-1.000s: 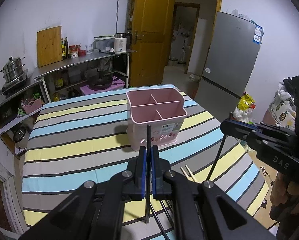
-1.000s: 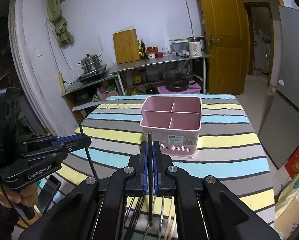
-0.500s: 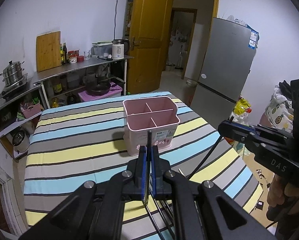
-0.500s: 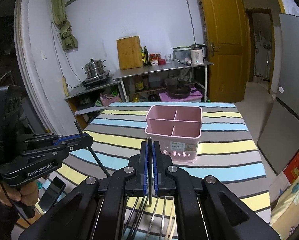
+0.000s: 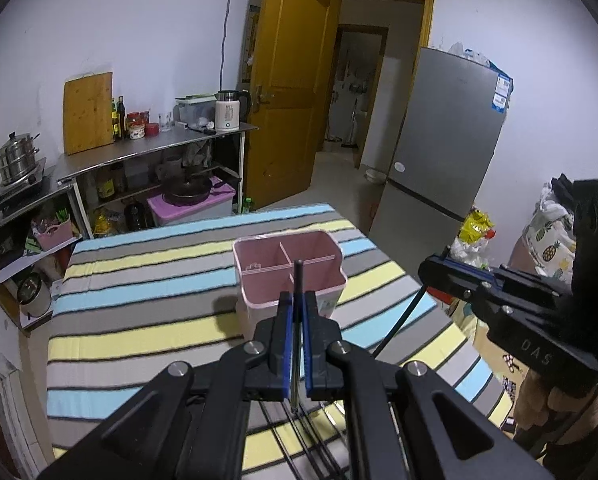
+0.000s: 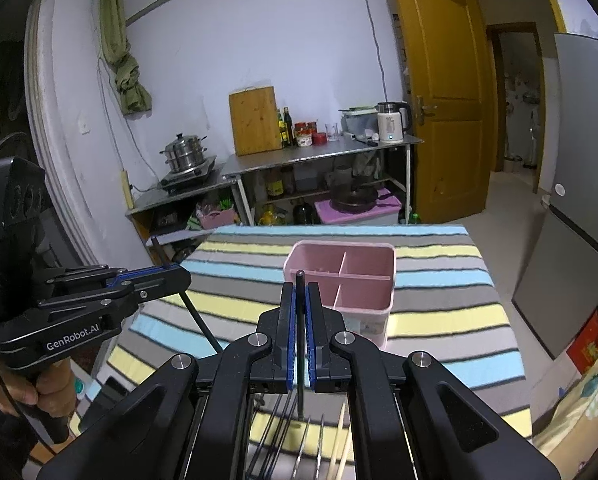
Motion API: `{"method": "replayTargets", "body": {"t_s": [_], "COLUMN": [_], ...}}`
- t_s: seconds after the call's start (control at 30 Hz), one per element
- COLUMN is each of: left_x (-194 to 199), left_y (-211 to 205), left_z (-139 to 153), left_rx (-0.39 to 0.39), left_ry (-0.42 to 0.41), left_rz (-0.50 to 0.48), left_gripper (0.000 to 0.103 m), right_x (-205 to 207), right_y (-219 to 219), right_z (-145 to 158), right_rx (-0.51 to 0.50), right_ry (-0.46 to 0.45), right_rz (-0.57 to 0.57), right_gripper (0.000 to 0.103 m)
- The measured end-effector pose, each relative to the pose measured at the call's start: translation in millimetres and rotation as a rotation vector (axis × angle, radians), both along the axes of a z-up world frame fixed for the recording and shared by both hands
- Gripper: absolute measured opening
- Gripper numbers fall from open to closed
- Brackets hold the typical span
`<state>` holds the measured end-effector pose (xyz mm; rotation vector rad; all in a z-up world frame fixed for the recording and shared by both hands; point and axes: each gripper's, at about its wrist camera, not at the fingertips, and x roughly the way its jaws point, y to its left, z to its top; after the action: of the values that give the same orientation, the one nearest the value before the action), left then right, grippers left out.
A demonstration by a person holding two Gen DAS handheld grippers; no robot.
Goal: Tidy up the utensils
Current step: 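Lower the chopsticks into the pink basket and open both grippers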
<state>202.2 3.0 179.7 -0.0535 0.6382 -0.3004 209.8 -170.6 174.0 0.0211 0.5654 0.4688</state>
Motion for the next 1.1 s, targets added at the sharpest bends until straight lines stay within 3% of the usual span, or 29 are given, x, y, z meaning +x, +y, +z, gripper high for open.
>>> {"method": "replayTargets", "body": {"t_s": [0.53, 0.87, 1.1], "left_x": [63, 104, 123], "left_y": [6, 14, 13], "left_z": [59, 42, 12], "left_rx": [-0.039, -0.063, -0.078], "left_ry": [-0.1, -0.086, -0.027], "left_rz": [0.02, 0.039, 0.046], "left_gripper": [0.005, 0.005, 0.005], "right_x": [56, 101, 123], "right_y": [2, 7, 10], "right_z": [58, 47, 12], "right_rx": [0.057, 0.073, 0.062], "right_ry": [-0.114, -0.112, -0.047], "right_rz": [-0.038, -0.063, -0.064], "right_gripper": [0.004, 0.004, 0.004]}}
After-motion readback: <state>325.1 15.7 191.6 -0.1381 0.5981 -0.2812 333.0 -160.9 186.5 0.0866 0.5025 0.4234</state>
